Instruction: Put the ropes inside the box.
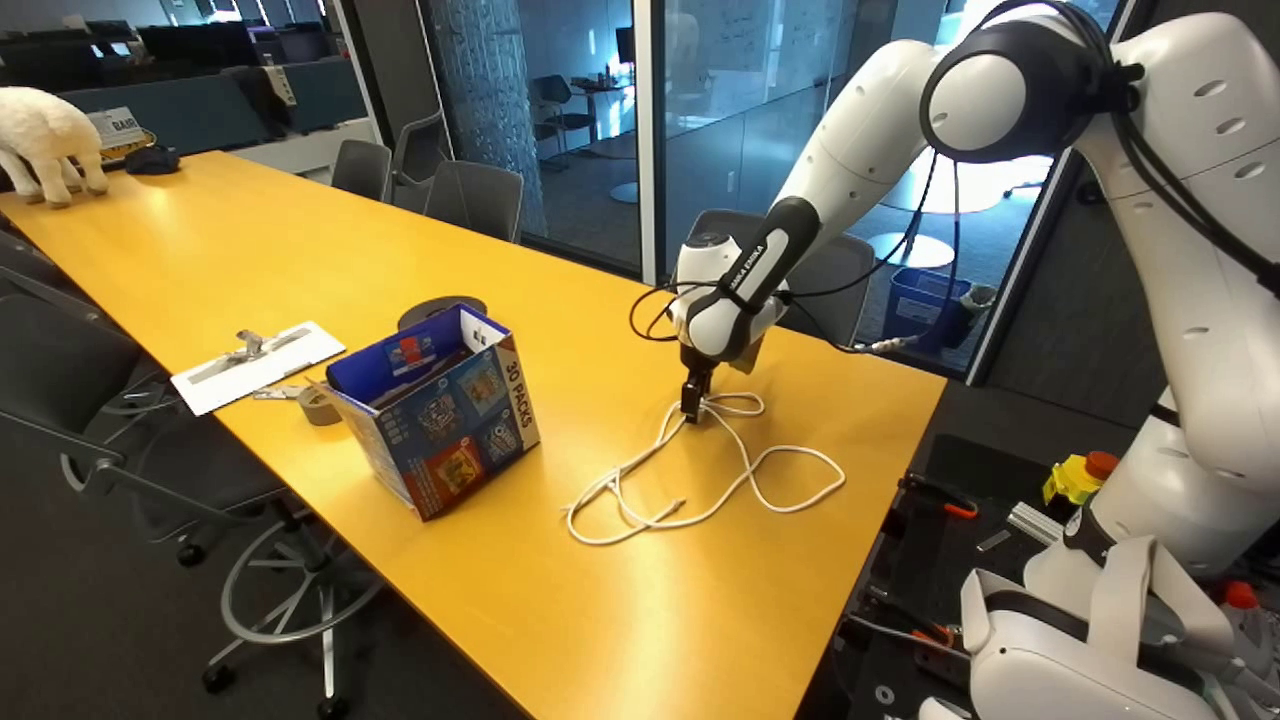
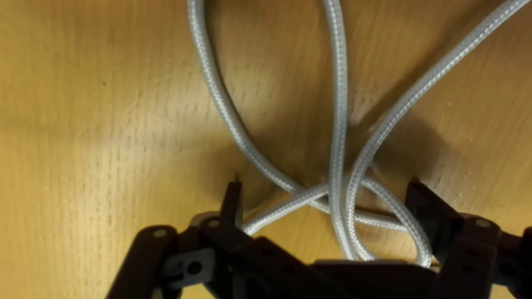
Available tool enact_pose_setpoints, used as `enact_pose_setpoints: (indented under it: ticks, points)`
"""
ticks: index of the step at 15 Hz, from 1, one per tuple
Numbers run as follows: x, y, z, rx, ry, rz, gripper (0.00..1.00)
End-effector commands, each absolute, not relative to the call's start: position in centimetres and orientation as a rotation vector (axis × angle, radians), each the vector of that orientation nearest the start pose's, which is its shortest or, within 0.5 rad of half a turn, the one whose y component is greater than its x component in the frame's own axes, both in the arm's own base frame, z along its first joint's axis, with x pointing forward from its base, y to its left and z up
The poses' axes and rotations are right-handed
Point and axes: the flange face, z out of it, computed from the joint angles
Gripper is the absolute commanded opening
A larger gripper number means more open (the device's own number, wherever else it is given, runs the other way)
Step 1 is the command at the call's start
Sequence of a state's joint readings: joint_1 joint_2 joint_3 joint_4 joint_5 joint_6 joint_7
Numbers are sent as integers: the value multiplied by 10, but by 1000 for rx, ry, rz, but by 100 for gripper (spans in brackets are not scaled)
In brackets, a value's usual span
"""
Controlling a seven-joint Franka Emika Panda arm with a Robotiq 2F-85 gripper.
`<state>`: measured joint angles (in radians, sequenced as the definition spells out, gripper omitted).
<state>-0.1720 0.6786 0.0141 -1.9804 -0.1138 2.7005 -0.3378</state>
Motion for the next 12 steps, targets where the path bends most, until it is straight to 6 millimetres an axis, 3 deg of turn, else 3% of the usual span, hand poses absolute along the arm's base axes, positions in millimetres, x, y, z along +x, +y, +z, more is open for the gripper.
enact_pose_setpoints:
  ticks: [1,12]
  points:
    - [607,-96,126,-3139,-382,-55,100]
    - [608,-98,124,-3136,-351,-49,100]
